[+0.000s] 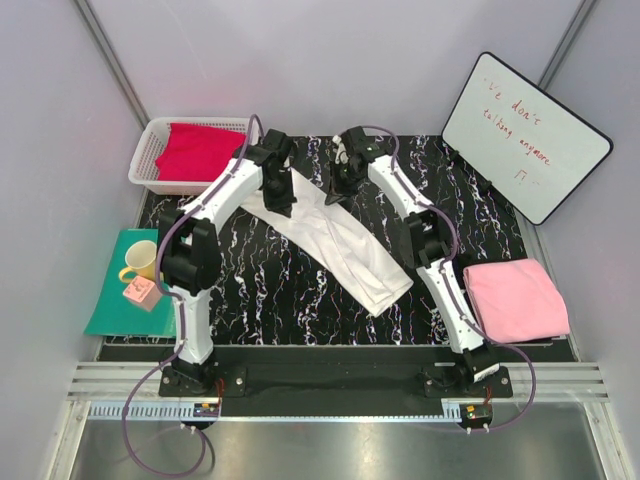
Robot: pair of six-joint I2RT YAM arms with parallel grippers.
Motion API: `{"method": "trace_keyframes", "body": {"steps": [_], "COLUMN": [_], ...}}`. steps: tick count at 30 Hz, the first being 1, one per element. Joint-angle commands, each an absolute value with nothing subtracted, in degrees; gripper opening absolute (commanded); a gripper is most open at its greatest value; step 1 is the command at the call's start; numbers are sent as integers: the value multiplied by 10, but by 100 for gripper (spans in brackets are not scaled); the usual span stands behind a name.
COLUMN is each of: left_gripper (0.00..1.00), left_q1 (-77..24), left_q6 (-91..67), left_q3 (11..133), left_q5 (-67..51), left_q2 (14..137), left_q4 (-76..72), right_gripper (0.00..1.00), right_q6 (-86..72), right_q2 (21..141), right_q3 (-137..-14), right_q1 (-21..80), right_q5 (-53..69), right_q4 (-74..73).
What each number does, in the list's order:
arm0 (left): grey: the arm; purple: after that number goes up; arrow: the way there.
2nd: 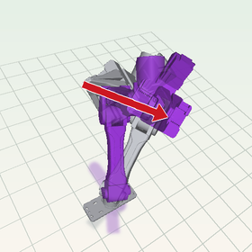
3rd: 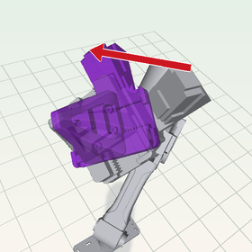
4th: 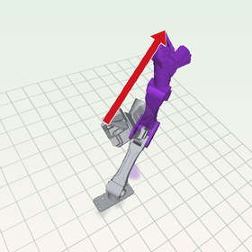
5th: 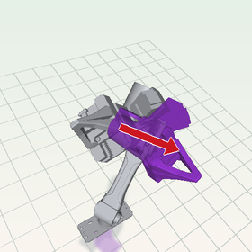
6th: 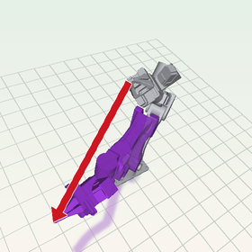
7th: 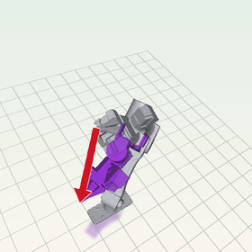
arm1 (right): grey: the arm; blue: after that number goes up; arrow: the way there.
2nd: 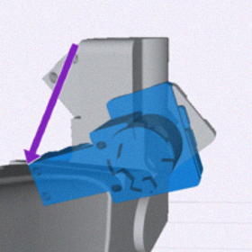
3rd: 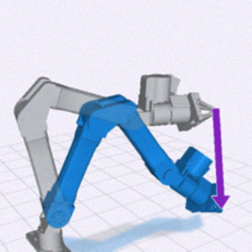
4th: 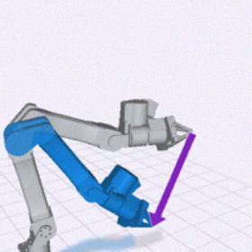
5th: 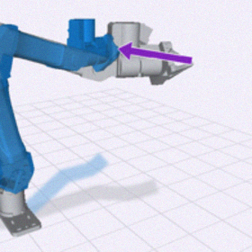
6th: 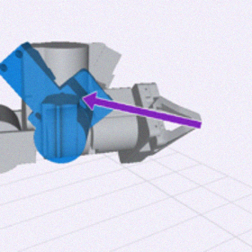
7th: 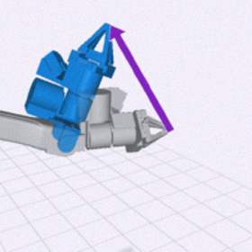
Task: Fold and stack the t-shirts
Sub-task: Rotate the tshirt 90 degrees
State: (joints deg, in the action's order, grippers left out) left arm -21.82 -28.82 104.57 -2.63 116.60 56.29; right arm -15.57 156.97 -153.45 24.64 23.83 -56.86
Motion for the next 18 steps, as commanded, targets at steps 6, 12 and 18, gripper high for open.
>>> {"method": "trace_keyframes", "body": {"steps": [6,12,18], "left_gripper": [0,0,0], "left_q1": [-212,-212,-212], "left_q6": [-276,-276,-267], "left_q3": [1034,1018,989], "left_q5": [-51,-53,-54], "left_q2": [1117,1100,1083], "left_q4": [580,581,581], "right_gripper": [0,0,0], "right_q6": [-185,-204,-232], "right_q2": [1615,1637,1621], "right_q3": [-1594,-1601,-1565], "right_q1": [258,256,229], "right_q5": [224,143,65], "right_q4": [-525,-523,-511]}}
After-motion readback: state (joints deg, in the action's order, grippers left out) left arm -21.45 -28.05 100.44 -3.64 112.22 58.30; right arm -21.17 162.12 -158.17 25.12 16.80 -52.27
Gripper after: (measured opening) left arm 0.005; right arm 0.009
